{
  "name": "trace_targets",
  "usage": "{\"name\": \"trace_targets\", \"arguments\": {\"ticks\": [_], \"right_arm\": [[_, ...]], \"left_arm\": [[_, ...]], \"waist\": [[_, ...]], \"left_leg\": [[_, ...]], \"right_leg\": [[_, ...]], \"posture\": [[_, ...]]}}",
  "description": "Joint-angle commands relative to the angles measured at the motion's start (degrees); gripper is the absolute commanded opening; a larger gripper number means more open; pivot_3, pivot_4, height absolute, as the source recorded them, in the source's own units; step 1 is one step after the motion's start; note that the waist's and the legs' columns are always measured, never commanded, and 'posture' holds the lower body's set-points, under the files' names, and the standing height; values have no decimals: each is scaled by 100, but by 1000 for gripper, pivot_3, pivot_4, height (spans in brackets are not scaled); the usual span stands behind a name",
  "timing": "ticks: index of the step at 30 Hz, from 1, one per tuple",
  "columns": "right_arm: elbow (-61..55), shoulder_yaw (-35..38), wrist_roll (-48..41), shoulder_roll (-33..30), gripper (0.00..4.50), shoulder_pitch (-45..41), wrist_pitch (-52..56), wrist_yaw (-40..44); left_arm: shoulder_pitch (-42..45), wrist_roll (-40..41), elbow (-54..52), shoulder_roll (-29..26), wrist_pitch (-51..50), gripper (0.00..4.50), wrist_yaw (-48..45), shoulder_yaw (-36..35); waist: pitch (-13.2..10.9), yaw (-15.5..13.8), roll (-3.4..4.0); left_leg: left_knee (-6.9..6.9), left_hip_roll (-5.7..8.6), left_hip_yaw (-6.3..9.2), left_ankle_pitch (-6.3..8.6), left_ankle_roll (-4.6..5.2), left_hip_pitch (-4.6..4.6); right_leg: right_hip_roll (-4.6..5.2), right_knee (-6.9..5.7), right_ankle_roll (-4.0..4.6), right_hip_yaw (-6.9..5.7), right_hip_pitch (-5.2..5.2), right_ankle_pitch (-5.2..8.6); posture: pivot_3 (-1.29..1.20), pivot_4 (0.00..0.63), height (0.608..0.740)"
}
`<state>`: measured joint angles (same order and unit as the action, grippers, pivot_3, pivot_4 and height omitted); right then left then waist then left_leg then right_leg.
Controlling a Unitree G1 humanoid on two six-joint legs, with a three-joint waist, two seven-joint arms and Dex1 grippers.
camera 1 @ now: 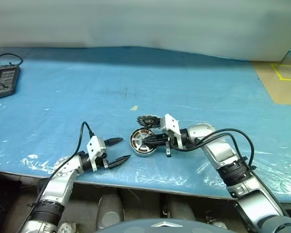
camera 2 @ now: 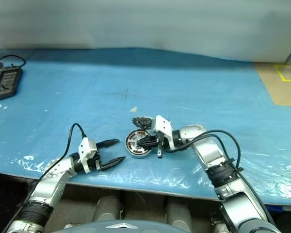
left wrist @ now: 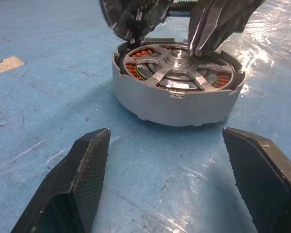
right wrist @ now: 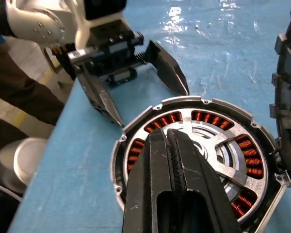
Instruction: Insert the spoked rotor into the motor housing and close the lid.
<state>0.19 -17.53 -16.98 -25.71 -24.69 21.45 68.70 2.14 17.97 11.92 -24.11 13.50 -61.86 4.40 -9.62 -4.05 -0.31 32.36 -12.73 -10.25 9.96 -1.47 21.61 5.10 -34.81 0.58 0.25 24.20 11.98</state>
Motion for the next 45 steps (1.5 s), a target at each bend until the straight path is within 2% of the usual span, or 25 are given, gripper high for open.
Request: {"name": "trace_targets", "arguments": {"ticks": [1,3,8,11,16,22,27,34,36,45], "right_arm": [[-788,690,-1118,-79,26,-56,801,125],[-919,838,-1320,-292,26,1,1051,213],[-710,830,-909,-1061,26,388,692,428],[-201,935,-567,-1252,26,361,348,232],[1125,1143,-77,-795,26,-456,-560,-479],[1996,1036,69,-265,26,-1277,-1074,-343],[1485,786,-156,16,26,-1149,-688,119],[324,508,-513,-31,26,-454,86,457],[127,509,-641,-30,26,-340,316,473],[198,88,-523,134,26,162,545,398]], "left_arm": [[28,7,381,29,394,3893,-204,-42],[50,22,599,38,561,3893,-305,-69],[136,32,1167,58,990,3893,-495,-139],[169,29,1440,78,1207,3893,-554,-146],[226,35,1715,154,1405,3893,-611,-135],[283,-11,1880,205,1537,3893,-616,-175],[216,-34,1880,195,1605,3893,-569,-195],[132,-27,1792,180,1593,3893,-517,-201],[119,-34,1769,178,1576,3893,-513,-195],[138,-32,1604,152,1449,3893,-491,-162]], "waist": [[1,-1,3],[3,-14,5],[11,-31,11],[23,3,31],[35,40,52],[48,12,73],[50,7,76],[50,5,77],[50,13,76],[52,7,75]], "left_leg": [[0,0,0,0,0,-1],[-1,-1,0,0,0,-3],[-2,0,0,0,0,-12],[-4,1,-2,0,0,-17],[-10,2,-3,0,0,-35],[-14,0,-4,0,0,-40],[-15,-2,-8,0,0,-34],[-18,-2,-9,1,1,-34],[-20,-2,-8,1,0,-38],[-44,1,-10,1,-1,-36]], "right_leg": [[0,-1,0,1,1,0],[0,0,0,0,-1,0],[1,2,0,2,-10,0],[0,2,-1,4,-9,1],[1,-5,-30,5,-9,18],[2,-11,-3,0,-10,2],[1,-2,14,-2,-9,-7],[2,1,10,1,-8,-5],[2,1,-25,2,-8,16],[2,12,-30,3,1,19]], "posture": [[0,150,740],[0,150,740],[0,150,740],[0,150,740],[0,150,740],[0,150,740],[0,150,740],[0,150,740],[0,150,740],[0,150,740]]}}
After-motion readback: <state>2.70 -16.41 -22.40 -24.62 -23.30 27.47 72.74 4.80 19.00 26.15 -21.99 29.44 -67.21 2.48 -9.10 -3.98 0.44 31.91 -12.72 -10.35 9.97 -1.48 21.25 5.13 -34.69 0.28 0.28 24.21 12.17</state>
